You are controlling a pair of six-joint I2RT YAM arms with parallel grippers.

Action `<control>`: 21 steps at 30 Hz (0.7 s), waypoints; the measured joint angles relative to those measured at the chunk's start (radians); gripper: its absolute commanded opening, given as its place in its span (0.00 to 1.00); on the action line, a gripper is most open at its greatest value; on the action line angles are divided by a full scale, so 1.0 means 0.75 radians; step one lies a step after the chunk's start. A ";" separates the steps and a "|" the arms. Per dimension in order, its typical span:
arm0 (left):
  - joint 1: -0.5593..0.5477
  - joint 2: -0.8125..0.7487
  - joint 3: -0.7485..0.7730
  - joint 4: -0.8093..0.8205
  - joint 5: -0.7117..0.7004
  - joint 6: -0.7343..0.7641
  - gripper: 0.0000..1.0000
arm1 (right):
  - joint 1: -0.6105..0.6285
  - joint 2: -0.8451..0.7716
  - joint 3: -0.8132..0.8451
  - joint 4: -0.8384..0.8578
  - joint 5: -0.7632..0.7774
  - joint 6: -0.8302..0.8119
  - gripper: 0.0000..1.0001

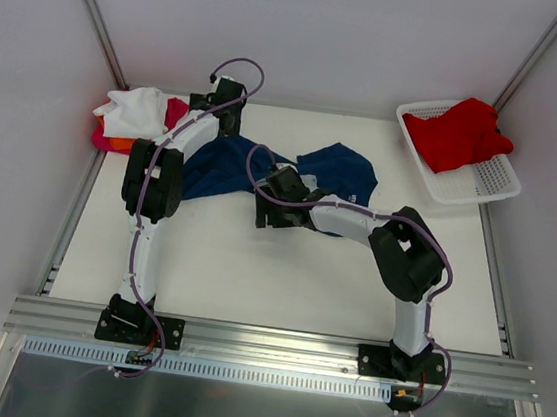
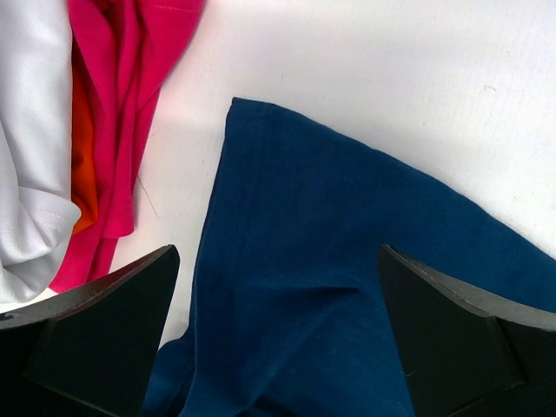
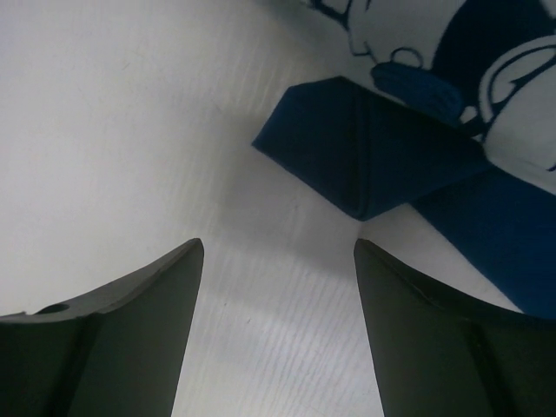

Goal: Fold and stack the t-shirts
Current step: Flatten out the tshirt

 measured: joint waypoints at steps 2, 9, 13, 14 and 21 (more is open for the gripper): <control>0.000 0.000 -0.005 0.000 0.001 0.000 0.99 | 0.000 0.000 -0.007 0.011 0.053 0.003 0.74; 0.000 0.000 -0.012 -0.004 0.001 -0.001 0.99 | 0.003 0.000 -0.044 0.095 0.183 0.037 0.63; 0.000 0.000 -0.012 -0.005 0.001 -0.001 0.99 | 0.005 0.003 -0.045 0.096 0.217 0.052 0.54; 0.000 0.000 -0.012 -0.005 0.001 -0.001 0.99 | 0.005 0.003 -0.045 0.096 0.224 0.051 0.51; 0.000 -0.001 -0.014 -0.004 0.001 -0.001 0.99 | 0.005 0.007 -0.045 0.096 0.239 0.050 0.49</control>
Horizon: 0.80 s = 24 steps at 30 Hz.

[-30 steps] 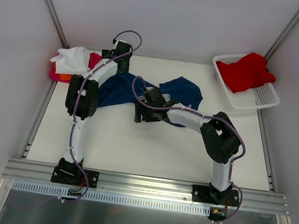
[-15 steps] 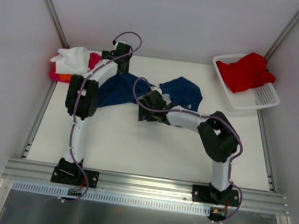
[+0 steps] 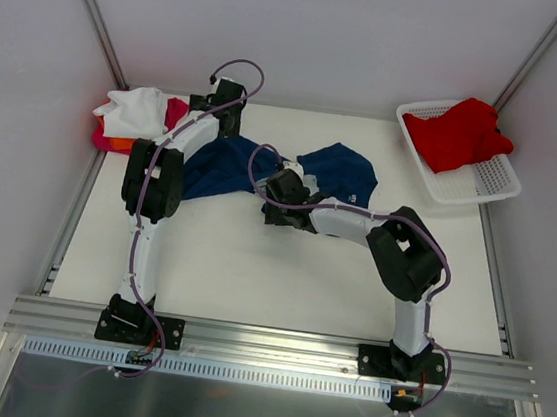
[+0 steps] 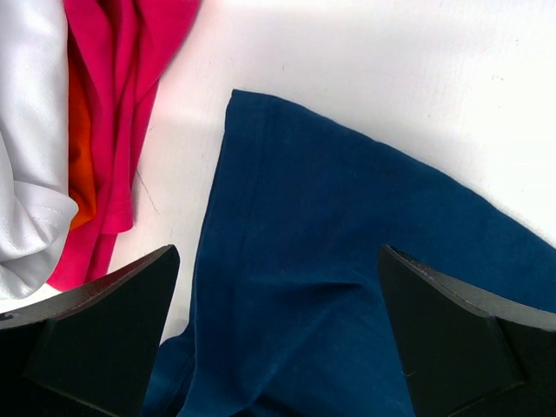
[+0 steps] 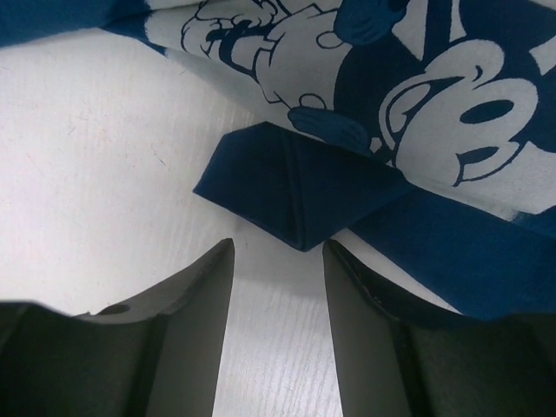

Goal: Fold and stack the t-shirts
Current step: Flatten out the tshirt

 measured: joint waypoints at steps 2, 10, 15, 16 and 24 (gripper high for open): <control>0.000 -0.002 -0.007 0.000 0.000 0.000 0.99 | 0.000 0.003 0.000 0.000 0.002 -0.001 0.52; 0.000 -0.003 -0.020 -0.002 0.000 -0.002 0.99 | 0.003 0.040 0.047 0.004 0.035 -0.026 0.54; 0.000 -0.009 -0.036 -0.001 0.000 -0.004 0.99 | 0.003 0.067 0.084 -0.003 0.054 -0.040 0.42; 0.000 -0.009 -0.039 -0.002 0.000 -0.004 0.99 | 0.003 0.071 0.088 -0.006 0.058 -0.045 0.37; 0.000 -0.011 -0.043 -0.002 0.000 -0.005 0.99 | 0.001 0.085 0.106 -0.022 0.075 -0.062 0.01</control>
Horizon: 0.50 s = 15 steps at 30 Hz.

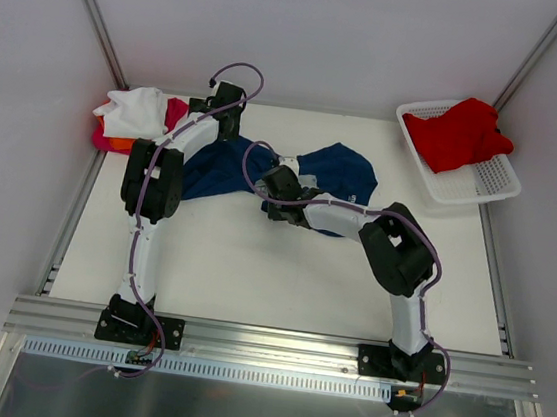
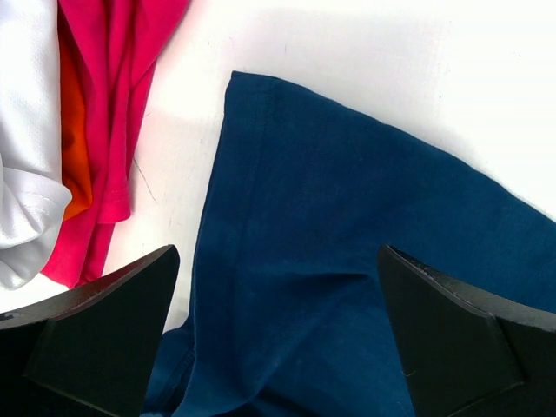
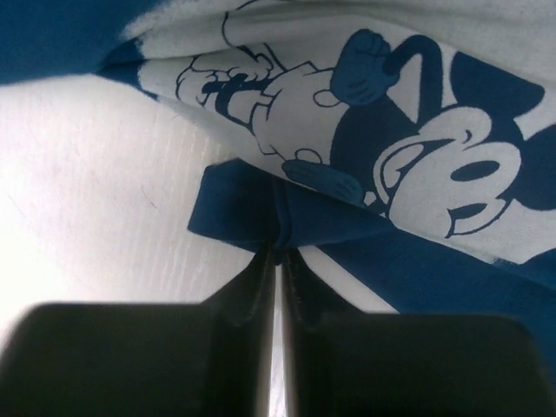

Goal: Fold and stack the t-shirts
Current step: Flatten out the tshirt

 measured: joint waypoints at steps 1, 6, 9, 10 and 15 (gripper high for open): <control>0.000 0.000 0.000 0.000 0.000 0.000 0.99 | 0.000 0.001 0.000 -0.001 0.003 -0.006 0.00; 0.000 0.000 -0.001 0.000 0.000 -0.001 0.99 | 0.002 0.002 -0.005 0.004 0.010 0.001 0.00; 0.000 0.000 -0.001 0.000 0.000 0.000 0.99 | 0.007 -0.021 -0.046 0.032 0.027 0.002 0.00; 0.000 0.000 -0.001 0.000 0.000 0.000 0.99 | 0.011 -0.041 -0.075 0.042 0.035 0.002 0.00; 0.000 0.000 -0.001 0.000 -0.001 0.001 0.99 | 0.048 -0.205 -0.272 0.014 0.091 0.003 0.00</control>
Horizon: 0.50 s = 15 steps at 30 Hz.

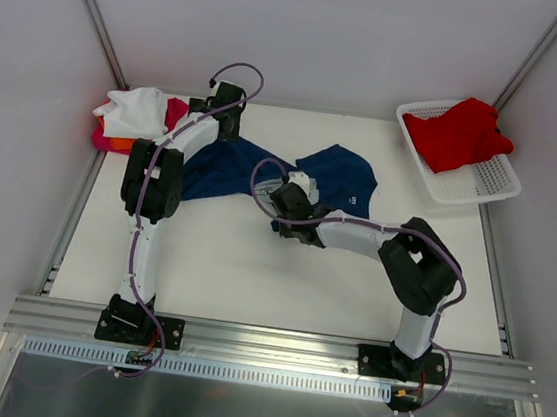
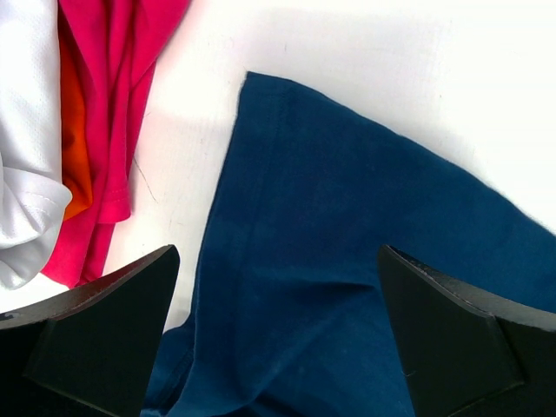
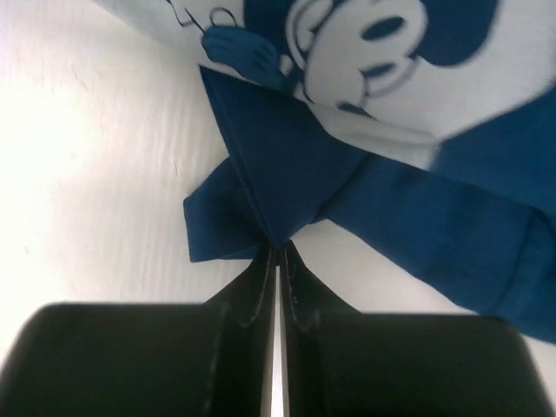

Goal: Fold and stack the t-shirts
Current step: Flatten out the tshirt

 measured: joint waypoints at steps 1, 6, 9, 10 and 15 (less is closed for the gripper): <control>0.000 0.000 0.000 0.000 0.000 0.000 0.99 | 0.011 -0.044 -0.041 -0.007 0.014 0.002 0.00; 0.000 0.000 0.000 -0.001 0.001 0.000 0.99 | 0.078 -0.280 -0.219 -0.055 0.092 0.031 0.00; 0.000 0.000 0.000 0.001 0.001 0.000 0.99 | 0.124 -0.430 -0.316 -0.097 0.145 0.071 0.00; 0.000 0.000 0.000 0.000 0.001 0.000 0.99 | 0.137 -0.473 -0.343 -0.110 0.160 0.084 0.00; 0.000 0.000 0.002 -0.002 0.001 0.001 0.99 | 0.220 -0.720 -0.474 -0.244 0.247 0.178 0.00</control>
